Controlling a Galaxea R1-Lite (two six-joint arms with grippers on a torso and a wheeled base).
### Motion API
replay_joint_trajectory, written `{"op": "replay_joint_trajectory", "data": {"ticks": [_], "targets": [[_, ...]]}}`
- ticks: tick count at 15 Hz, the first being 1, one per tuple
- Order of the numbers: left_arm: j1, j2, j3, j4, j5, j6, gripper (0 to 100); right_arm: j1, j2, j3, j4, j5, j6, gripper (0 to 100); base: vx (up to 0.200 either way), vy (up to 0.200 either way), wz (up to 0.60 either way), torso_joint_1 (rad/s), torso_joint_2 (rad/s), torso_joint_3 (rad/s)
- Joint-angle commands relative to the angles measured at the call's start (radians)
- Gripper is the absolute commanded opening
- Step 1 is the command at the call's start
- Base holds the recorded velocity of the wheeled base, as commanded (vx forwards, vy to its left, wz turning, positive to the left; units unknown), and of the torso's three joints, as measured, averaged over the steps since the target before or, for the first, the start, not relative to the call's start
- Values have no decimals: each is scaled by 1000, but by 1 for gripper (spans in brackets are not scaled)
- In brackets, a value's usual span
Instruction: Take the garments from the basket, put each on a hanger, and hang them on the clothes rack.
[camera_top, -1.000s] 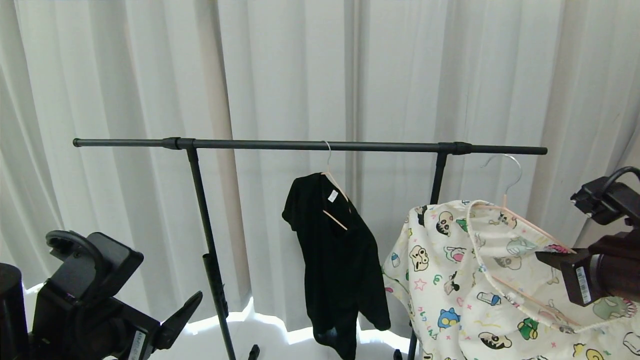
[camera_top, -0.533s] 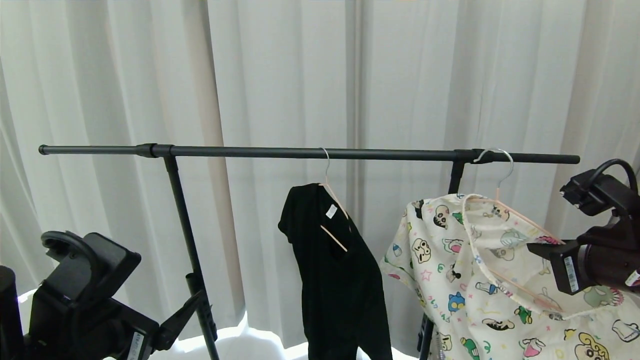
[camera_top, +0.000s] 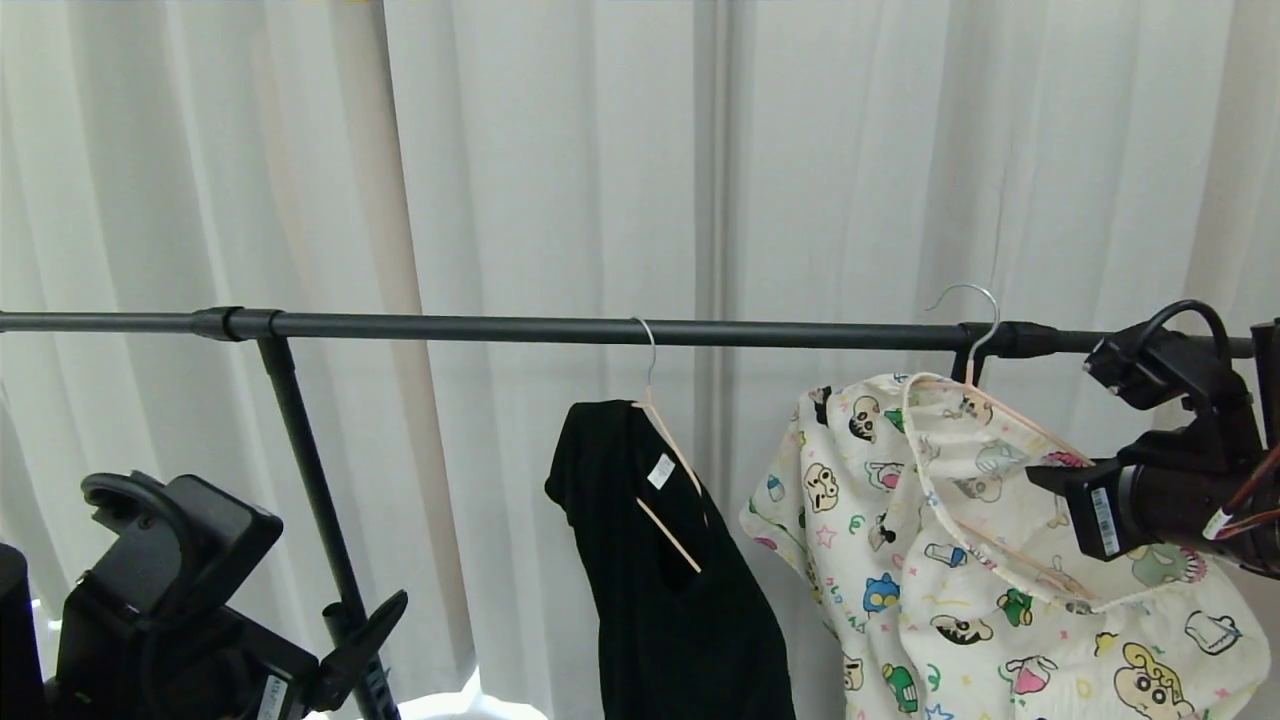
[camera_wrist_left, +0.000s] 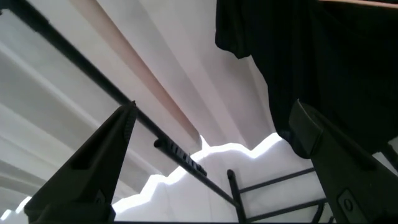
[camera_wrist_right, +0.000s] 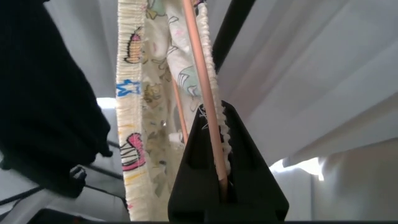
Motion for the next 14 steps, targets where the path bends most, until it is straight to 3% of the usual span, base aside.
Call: {"op": "replay_joint_trajectory", "data": {"ticks": [1, 6, 9, 12, 14], "targets": [[-13, -3, 13, 0, 0, 0, 100, -1, 36, -15, -11, -1, 1, 0, 200, 0, 0, 2, 7, 7], [-78, -23, 43, 0, 0, -1, 100, -3, 129, -38, -16, -1, 14, 0, 0, 0, 0, 0, 0, 0], [-102, -24, 63, 0, 3, 0, 100, -1, 190, -55, -34, -12, 70, 0, 0, 0, 0, 0, 0, 0], [-104, -23, 80, 0, 7, 2, 100, 0, 256, -47, -137, -53, 142, 0, 0, 0, 0, 0, 0, 0], [-104, -18, 77, 0, 7, 2, 100, 6, 259, -40, -137, -59, 145, 0, 0, 0, 0, 0, 0, 0]]}}
